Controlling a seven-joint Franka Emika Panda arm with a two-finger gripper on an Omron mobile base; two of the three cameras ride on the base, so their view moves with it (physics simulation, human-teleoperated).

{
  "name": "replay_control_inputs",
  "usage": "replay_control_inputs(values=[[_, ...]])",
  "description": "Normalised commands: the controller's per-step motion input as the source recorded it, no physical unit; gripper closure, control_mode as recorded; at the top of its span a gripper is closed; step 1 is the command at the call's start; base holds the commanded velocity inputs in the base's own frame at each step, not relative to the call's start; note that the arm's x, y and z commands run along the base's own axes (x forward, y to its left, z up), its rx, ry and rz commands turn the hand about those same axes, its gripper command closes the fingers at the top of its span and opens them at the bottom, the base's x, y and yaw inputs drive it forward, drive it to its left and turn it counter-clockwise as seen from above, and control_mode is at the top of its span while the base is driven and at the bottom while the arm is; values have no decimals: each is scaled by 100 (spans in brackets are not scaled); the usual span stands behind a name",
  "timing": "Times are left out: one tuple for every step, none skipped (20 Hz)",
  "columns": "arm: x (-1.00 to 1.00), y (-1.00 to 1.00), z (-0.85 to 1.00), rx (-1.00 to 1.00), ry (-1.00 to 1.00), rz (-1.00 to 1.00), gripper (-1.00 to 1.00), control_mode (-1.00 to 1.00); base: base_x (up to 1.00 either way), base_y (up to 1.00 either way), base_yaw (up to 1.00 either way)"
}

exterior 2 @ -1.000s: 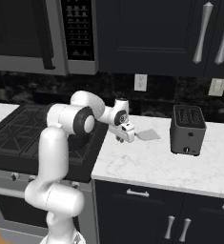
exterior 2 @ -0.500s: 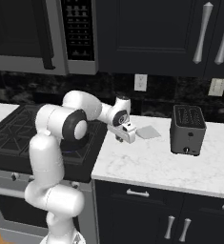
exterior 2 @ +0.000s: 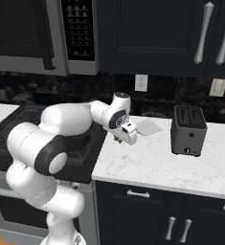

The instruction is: Put the onion and potato in the pot. Retrieve the spatula and lightly stir the vegetables in the pot.

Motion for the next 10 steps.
replay_control_inputs(values=[[-88, 0, 81, 0, 0, 7, 100, -100, 0, 0, 0], [-82, 0, 86, 0, 0, 11, 100, -100, 0, 0, 0], [-79, 0, 86, 0, 0, 15, 100, -100, 0, 0, 0], [-76, 0, 84, 0, 0, 17, 100, -100, 0, 0, 0], [-84, 0, 79, 0, 0, 18, 100, -100, 0, 0, 0], [-84, 0, 75, 0, 0, 17, 100, -100, 0, 0, 0], [-83, 0, 72, 0, 0, 18, 100, -100, 0, 0, 0], [-86, 3, 69, 0, 0, 17, 100, -100, 0, 0, 0], [-89, 4, 63, 0, 0, 17, 100, -100, 0, 0, 0], [-87, 9, 56, -1, 0, 17, 100, -100, 0, 0, 0]])
